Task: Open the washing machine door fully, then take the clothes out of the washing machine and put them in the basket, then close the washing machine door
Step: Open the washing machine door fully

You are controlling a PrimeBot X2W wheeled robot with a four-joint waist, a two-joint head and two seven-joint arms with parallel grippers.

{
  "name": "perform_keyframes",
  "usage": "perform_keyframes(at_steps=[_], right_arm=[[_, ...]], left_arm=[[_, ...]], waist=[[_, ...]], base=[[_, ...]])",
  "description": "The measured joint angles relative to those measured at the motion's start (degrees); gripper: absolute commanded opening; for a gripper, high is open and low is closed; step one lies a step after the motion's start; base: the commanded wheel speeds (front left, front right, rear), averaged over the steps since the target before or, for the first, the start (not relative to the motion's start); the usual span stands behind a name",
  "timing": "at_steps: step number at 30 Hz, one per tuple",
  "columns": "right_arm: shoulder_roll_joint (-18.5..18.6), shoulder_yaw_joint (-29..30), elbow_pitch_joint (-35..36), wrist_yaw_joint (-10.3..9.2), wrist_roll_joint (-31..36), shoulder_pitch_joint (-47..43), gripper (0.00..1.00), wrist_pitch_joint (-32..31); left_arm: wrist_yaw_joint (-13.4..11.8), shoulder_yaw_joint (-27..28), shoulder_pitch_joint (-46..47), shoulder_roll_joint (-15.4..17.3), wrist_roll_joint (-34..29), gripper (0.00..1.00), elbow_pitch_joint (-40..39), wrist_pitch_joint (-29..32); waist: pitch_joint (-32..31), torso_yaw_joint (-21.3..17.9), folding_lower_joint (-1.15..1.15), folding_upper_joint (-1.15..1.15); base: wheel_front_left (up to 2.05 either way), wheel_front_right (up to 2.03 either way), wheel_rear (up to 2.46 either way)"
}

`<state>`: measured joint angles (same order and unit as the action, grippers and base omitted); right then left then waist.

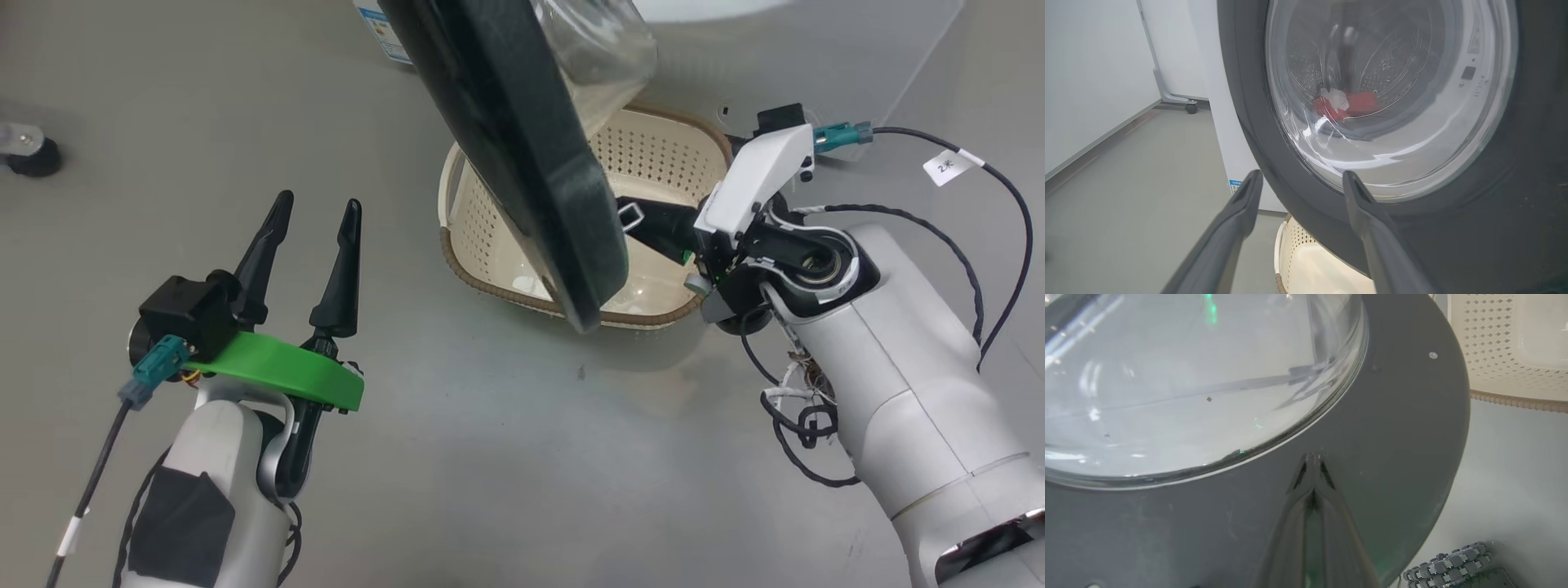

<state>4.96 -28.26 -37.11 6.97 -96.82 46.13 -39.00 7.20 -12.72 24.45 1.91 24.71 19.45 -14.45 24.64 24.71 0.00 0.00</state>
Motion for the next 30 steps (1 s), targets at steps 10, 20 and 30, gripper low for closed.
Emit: perform_keyframes(at_steps=[10,20,30], right_arm=[[-0.09,-8.76,3.48,0.0,-0.82,-2.44,0.0,7.2],[-0.44,-15.15,5.3,0.0,-3.69,-4.44,0.0,14.14],[-0.67,-13.83,5.79,0.0,-5.79,-4.44,0.0,19.5]], left_arm=[[0.0,0.0,-1.54,-0.14,0.02,1.0,1.44,0.0],[0.0,3.53,-3.46,0.03,0.0,1.0,2.11,0.0],[0.0,6.59,-4.7,1.16,-0.11,1.0,1.72,0.0]], waist=[[-2.69,4.1,0.0,0.0],[-6.04,4.78,0.0,0.0],[-7.49,1.53,0.0,0.0]], base=[[0.0,0.0,0.0],[0.0,0.0,0.0],[0.0,0.0,0.0]])
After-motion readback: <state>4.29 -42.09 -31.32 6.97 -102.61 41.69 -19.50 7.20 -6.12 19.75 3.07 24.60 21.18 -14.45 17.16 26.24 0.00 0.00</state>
